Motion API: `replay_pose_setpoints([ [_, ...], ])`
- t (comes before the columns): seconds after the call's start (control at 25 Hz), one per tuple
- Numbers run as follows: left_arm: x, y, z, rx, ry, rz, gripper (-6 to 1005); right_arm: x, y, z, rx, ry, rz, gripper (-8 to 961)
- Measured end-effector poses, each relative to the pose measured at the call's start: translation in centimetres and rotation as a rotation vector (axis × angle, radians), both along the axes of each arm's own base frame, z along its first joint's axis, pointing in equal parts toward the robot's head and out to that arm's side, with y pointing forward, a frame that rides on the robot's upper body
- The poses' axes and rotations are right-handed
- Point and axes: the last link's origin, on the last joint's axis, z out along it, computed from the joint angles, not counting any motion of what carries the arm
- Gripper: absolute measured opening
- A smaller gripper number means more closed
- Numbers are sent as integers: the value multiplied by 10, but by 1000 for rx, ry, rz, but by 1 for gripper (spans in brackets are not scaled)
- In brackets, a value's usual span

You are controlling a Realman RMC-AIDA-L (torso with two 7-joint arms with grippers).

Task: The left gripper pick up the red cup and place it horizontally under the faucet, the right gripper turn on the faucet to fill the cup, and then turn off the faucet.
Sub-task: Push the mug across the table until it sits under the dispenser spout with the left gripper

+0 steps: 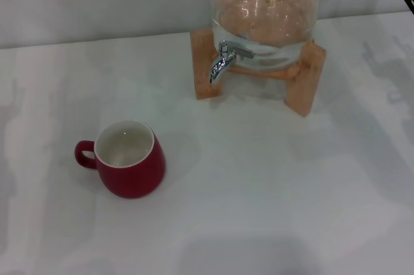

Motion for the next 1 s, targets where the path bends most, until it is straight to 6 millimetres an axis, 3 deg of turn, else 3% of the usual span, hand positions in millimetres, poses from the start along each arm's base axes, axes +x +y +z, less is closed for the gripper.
replay_pose_setpoints([
  [1.0, -1, 0, 0, 0, 0, 1, 878, -1, 1, 1, 1, -1, 3, 703],
])
